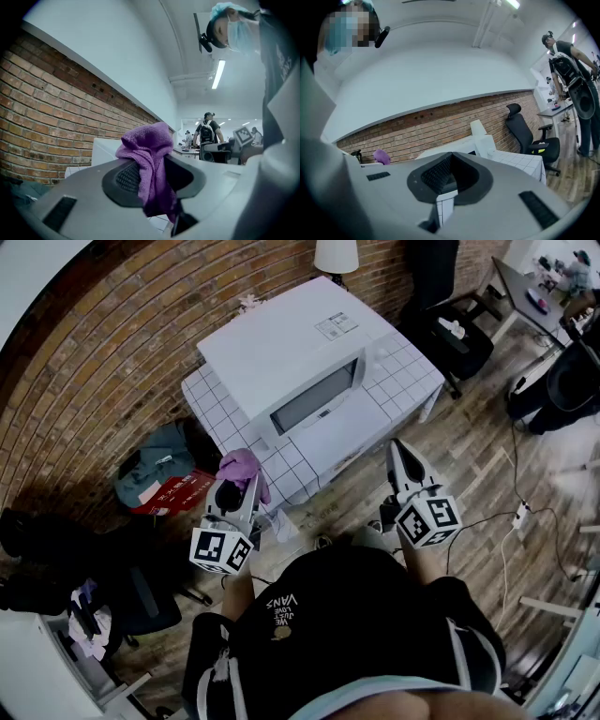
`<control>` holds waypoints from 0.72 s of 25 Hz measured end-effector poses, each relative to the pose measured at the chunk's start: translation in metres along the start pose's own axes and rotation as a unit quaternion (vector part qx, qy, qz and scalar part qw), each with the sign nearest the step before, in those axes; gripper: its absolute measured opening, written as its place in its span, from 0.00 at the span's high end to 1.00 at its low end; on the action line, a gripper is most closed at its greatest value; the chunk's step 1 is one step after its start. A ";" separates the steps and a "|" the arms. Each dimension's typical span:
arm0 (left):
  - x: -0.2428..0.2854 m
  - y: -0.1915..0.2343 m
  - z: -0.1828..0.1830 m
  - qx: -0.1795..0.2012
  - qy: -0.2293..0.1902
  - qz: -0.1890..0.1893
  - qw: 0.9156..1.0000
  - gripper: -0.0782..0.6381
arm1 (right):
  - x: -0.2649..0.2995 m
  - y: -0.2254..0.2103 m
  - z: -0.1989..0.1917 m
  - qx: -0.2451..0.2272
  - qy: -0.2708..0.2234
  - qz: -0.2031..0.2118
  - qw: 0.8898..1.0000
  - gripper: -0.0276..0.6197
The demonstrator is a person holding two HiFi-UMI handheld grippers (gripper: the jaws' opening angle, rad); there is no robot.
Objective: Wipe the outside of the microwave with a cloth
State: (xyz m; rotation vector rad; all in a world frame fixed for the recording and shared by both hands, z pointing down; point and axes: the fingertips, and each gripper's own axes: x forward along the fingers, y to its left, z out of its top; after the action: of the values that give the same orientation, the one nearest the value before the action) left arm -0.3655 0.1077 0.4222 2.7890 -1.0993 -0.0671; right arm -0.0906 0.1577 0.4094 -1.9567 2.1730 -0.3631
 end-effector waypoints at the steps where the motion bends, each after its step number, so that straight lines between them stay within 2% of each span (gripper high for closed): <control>1: 0.001 0.002 0.000 0.000 0.001 0.001 1.000 0.70 | 0.003 0.001 0.000 0.005 0.000 0.007 1.000 0.95; 10: 0.023 0.028 0.003 0.015 0.009 0.037 0.999 0.70 | 0.044 -0.018 0.006 0.001 0.003 0.033 0.999 0.95; 14: 0.034 0.044 0.011 0.026 0.008 0.082 0.996 0.70 | 0.074 -0.037 0.019 0.000 0.007 0.054 0.999 0.95; 18: 0.046 0.054 0.023 0.033 0.005 0.140 0.990 0.70 | 0.109 -0.059 0.036 -0.002 0.014 0.088 0.996 0.95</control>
State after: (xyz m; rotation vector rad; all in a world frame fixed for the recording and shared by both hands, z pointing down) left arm -0.3705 0.0342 0.4083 2.6568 -1.5024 0.0139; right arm -0.0354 0.0418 0.3953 -1.7540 2.3442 -0.3589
